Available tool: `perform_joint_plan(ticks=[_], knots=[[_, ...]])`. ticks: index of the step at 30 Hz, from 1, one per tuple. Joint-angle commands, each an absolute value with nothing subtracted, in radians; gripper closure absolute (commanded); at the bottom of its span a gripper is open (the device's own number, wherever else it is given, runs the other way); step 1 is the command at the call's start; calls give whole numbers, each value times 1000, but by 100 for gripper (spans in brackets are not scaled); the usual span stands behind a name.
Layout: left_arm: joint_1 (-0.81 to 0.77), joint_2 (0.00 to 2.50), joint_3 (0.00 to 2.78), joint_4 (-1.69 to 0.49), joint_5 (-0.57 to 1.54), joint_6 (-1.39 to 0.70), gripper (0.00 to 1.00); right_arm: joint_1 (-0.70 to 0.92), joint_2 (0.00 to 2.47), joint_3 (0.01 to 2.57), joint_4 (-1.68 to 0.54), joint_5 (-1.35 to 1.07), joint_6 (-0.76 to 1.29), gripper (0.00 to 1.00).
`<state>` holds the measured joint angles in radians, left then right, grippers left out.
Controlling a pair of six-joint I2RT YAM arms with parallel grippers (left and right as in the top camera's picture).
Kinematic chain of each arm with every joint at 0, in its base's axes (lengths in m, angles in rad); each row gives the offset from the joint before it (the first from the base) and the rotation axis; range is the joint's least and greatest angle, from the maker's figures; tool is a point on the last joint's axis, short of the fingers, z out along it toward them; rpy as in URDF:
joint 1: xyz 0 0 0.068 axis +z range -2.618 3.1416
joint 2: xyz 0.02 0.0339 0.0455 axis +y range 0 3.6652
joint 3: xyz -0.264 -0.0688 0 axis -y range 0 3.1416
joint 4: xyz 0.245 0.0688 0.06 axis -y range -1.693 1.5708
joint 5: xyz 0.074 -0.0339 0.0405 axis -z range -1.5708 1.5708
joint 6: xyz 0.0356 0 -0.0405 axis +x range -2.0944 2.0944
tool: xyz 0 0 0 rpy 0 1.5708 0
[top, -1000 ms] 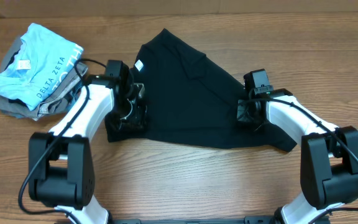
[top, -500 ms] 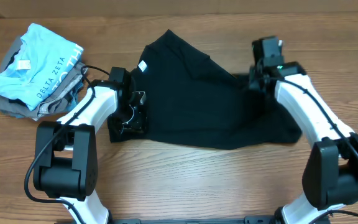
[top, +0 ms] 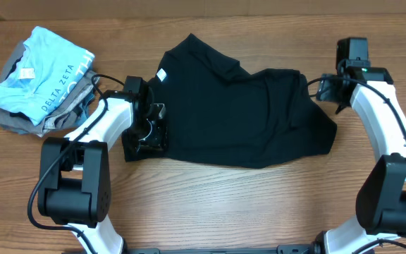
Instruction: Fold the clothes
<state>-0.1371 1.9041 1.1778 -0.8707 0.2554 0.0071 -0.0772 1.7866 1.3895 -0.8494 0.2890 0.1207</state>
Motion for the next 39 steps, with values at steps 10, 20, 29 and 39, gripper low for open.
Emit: perform_joint_plan(ticks=[10,20,29,39], knots=[[-138,1953,1164,-866,253,15,45,-1,1803,1190,-844,-124,264,61],[-138,1953,1165,-867,256,15,43,1,1803,1021,-616,-135,250,47],[-138,1953,1165,-868,256,15,43,-1,1802,1040,-553,-52,214,55],[-138,1953,1165,-869,256,15,41,0,1770,1253,-825,-54,148,54]])
